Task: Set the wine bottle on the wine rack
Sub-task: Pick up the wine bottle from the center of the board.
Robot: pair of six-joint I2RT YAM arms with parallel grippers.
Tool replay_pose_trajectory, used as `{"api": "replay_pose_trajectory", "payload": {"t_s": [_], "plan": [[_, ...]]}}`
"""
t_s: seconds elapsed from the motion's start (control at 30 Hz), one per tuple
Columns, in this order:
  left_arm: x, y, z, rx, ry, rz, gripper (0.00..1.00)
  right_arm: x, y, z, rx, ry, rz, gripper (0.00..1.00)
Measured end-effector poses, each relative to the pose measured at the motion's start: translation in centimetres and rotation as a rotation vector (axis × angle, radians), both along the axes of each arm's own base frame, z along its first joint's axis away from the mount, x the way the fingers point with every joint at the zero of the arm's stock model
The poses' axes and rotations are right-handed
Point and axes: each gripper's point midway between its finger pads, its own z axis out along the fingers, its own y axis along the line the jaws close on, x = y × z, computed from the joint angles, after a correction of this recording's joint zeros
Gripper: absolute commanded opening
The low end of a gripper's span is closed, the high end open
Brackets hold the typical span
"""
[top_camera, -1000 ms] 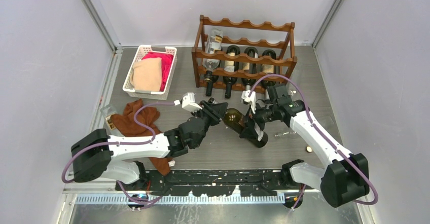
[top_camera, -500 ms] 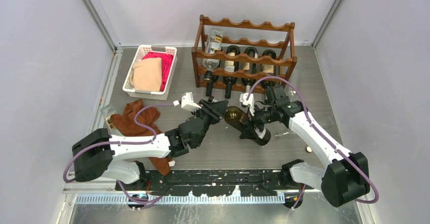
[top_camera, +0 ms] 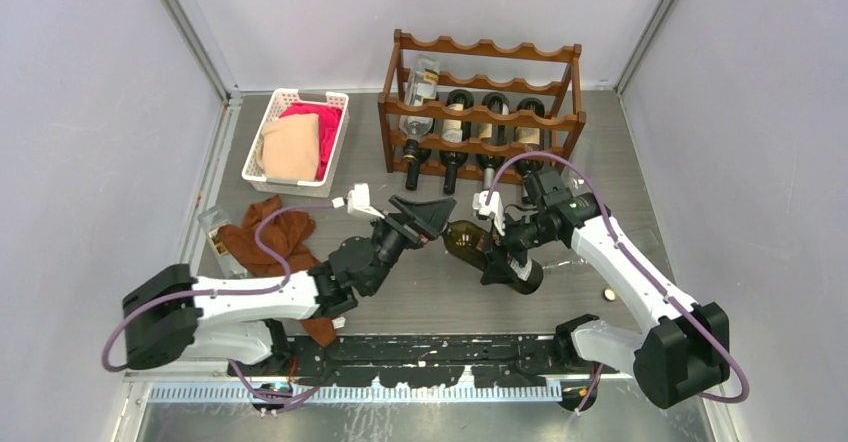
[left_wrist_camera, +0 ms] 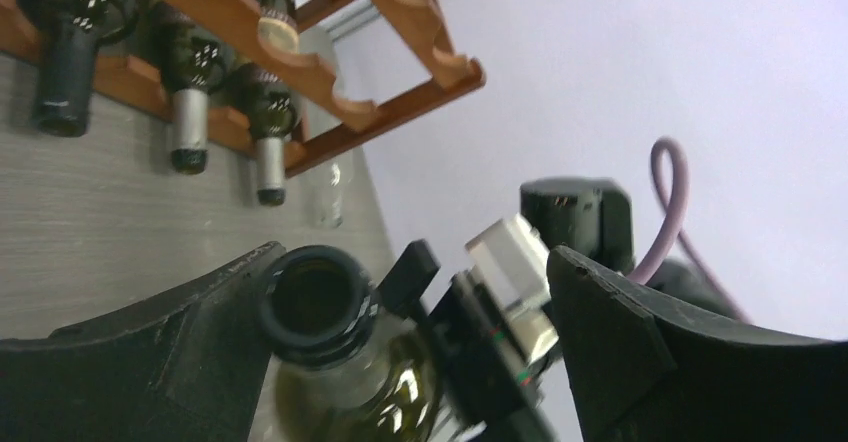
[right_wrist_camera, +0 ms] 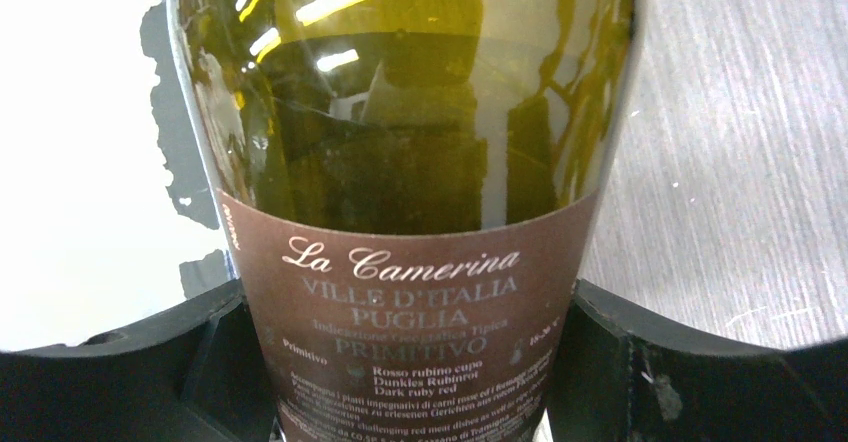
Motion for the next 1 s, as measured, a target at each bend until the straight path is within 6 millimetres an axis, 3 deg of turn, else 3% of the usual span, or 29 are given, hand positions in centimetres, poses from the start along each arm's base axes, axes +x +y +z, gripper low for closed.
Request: {"api": "replay_pose_trajectory", "payload": {"t_s": [0.2, 0.43, 0.53, 0.63, 0.77, 1.0], "plan": [[-3.5, 3.0, 0.2, 0.228, -0.072, -0.129, 1.0, -1.0, -0.5, 0.1, -0.021, 0.011, 0.053, 0.01], [-8.1, 9.5, 0.8, 0.531, -0.238, -0.269, 1.0, -1.6, -1.4, -0.5, -0.075, 0.004, 0.111, 0.01], [-9.4, 11.0, 1.4, 0.599, -0.301, -0.319, 1.0, -1.6, -2.1, -0.8, -0.114, -0.03, 0.138, 0.01], [-10.2, 10.9, 1.3, 0.655, -0.332, -0.39, 1.0, -1.3, -3.0, -0.7, -0.15, -0.119, 0.18, 0.01], [-10.4, 8.5, 0.1, 0.728, -0.302, -0.528, 1.0, -1.4, -4.0, -0.7, -0.195, -0.206, 0.254, 0.01], [-8.5, 4.2, -3.9, 0.685, -0.08, -0.717, 0.95, -1.3, -5.6, -1.3, -0.278, -0.298, 0.363, 0.01]]}}
